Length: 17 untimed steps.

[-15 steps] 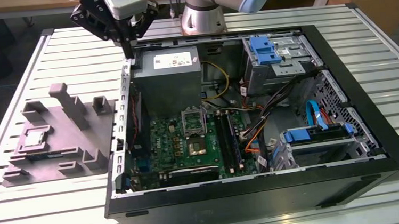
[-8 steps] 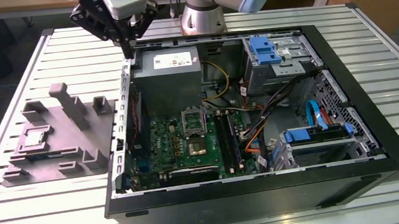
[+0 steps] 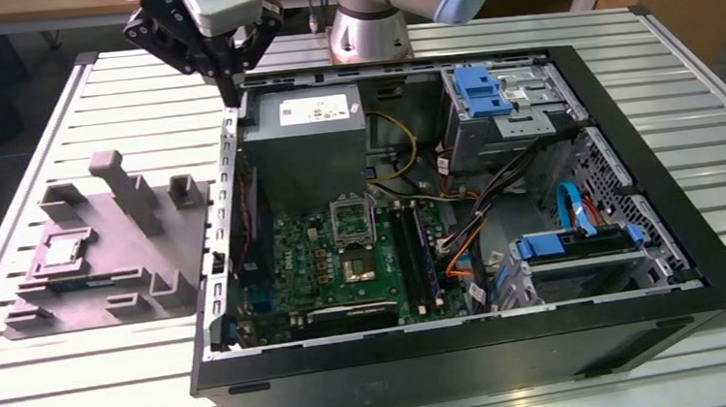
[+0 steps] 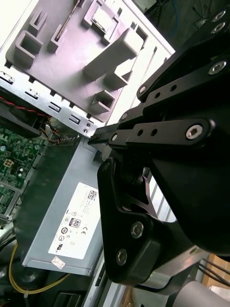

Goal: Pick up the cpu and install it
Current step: 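Reach for the cpu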

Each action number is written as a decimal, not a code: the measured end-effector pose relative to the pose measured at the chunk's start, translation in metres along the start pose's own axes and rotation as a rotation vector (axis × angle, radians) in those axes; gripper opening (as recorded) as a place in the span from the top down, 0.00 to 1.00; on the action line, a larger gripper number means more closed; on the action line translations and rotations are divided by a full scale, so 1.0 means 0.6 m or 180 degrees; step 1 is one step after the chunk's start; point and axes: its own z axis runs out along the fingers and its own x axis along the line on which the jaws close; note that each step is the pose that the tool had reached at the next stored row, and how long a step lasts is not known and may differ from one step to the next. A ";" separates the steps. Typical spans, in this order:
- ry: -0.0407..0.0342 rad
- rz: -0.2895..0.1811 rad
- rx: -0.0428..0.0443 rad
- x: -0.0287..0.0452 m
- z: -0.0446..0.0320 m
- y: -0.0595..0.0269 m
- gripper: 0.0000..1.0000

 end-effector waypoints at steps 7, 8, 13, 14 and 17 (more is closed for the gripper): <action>0.0000 0.0000 0.0000 0.006 0.000 0.000 0.89; 0.0000 0.0000 0.0000 0.006 0.000 0.000 0.89; 0.0000 0.0000 0.0000 0.009 0.000 -0.001 0.89; 0.0000 0.0000 0.0000 0.009 0.000 -0.001 0.89; 0.0000 0.0000 0.0000 0.010 0.000 -0.001 0.89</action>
